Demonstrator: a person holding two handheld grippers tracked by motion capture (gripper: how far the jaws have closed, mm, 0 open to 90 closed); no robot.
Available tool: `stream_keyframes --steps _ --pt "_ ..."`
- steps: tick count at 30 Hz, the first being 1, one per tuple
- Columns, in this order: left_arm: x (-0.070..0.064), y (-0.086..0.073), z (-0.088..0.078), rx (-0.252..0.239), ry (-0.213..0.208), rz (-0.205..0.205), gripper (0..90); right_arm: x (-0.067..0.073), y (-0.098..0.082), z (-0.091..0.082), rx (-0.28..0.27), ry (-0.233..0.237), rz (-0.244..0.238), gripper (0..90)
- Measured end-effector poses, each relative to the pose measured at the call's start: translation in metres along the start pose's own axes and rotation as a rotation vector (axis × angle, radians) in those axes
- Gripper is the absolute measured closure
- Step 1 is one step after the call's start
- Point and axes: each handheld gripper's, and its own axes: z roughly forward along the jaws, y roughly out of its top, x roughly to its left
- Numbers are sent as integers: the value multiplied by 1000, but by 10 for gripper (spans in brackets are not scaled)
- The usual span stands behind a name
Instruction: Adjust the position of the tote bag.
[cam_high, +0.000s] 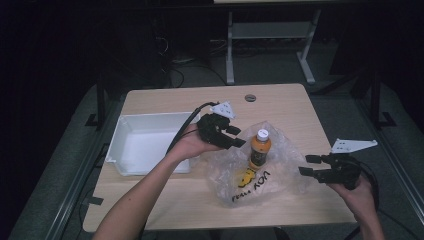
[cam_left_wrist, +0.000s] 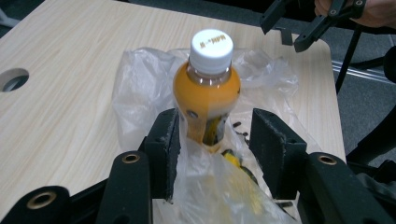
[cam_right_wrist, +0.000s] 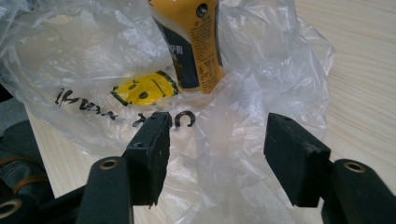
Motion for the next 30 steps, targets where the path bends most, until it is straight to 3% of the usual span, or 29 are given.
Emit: stream_keyframes --steps 11,18,30 --pt "4 15 18 11 -37 19 481 -2 -2 1 1 -11 8 355" --pt "7 24 30 45 -44 27 415 -2 -2 -1 -5 -20 13 335" --pt "10 33 45 62 -65 37 408 -2 -3 -1 -4 -28 7 322"
